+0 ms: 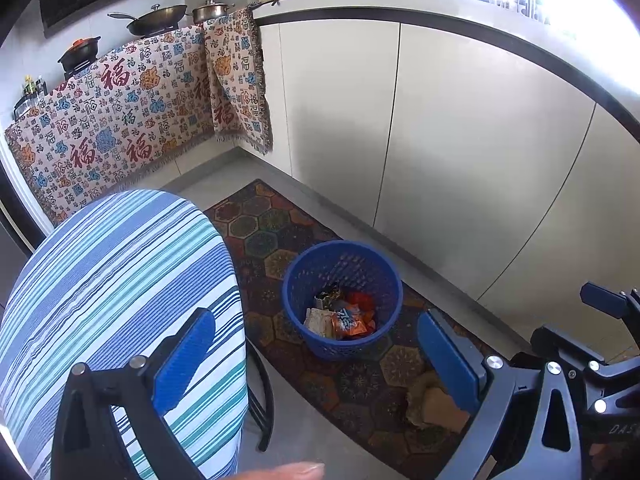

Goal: Collect trash

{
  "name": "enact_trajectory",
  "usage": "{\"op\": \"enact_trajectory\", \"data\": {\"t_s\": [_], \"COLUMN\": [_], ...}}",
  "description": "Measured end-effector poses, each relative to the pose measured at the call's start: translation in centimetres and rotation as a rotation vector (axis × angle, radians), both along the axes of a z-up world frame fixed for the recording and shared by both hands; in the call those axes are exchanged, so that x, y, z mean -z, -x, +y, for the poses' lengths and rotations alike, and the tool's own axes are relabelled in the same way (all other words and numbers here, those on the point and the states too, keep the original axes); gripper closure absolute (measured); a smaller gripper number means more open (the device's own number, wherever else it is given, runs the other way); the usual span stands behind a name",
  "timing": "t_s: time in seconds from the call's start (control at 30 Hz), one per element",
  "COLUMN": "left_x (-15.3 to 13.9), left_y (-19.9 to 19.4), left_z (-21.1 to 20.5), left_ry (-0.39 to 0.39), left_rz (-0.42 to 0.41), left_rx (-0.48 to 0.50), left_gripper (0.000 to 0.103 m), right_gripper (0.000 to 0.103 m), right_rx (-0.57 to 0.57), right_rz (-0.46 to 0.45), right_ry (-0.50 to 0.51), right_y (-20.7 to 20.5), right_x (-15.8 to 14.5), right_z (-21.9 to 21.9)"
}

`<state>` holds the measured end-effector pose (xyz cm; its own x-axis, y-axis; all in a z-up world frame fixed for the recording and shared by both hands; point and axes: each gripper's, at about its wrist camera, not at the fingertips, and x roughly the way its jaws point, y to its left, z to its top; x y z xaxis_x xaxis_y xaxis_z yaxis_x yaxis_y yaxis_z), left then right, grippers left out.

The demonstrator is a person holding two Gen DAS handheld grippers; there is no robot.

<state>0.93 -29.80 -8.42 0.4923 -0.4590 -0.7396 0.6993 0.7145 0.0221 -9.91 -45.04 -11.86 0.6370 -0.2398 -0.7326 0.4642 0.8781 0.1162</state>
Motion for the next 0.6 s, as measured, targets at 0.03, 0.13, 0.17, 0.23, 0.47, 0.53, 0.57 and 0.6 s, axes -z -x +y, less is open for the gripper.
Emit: {"op": "enact_trajectory", "data": {"t_s": [0.03, 0.13, 0.17, 0.23, 0.47, 0.53, 0.57, 0.6], "left_x": [-0.02, -0.03, -0.04, -0.03, 0.02, 0.02, 0.01, 0.03], "left_y": [0.00, 0.03, 0.06, 0.06, 0.13, 0.13, 0.12, 0.13], "left_z": [-0.03, -0.23, -0.26, -0.33, -0.58, -0.60, -0.61, -0.62], "left_ry": [-0.001, -0.002, -0.002, -0.003, -0.005, -0.005, -0.004, -0.004], "left_rz": [-0.001, -0.001, -0.002, -0.001, 0.002, 0.002, 0.002, 0.003], "left_rx": [0.001, 0.003, 0.003, 0.005, 0.006, 0.006, 0.006, 0.006], "left_gripper": [0.000, 0.000, 0.000, 0.000, 0.000, 0.000, 0.000, 0.000], "right_gripper": [0.000, 0.000, 0.000, 0.000, 0.000, 0.000, 0.000, 0.000], "right_rx": [0.000, -0.002, -0.003, -0.003, -0.005, -0.005, -0.005, -0.004], "right_rz": [0.001, 0.001, 0.001, 0.001, 0.000, -0.001, -0.001, 0.000], "right_ry": [0.000, -0.003, -0.003, -0.002, -0.002, -0.001, -0.002, -0.001], "right_y": [0.00, 0.04, 0.06, 0.07, 0.12, 0.18, 0.18, 0.18], "right_x": [0.01, 0.01, 0.02, 0.01, -0.10, -0.10, -0.12, -0.13], "right_z": [0.01, 0.06, 0.08, 0.13, 0.30, 0.38, 0.45, 0.48]}}
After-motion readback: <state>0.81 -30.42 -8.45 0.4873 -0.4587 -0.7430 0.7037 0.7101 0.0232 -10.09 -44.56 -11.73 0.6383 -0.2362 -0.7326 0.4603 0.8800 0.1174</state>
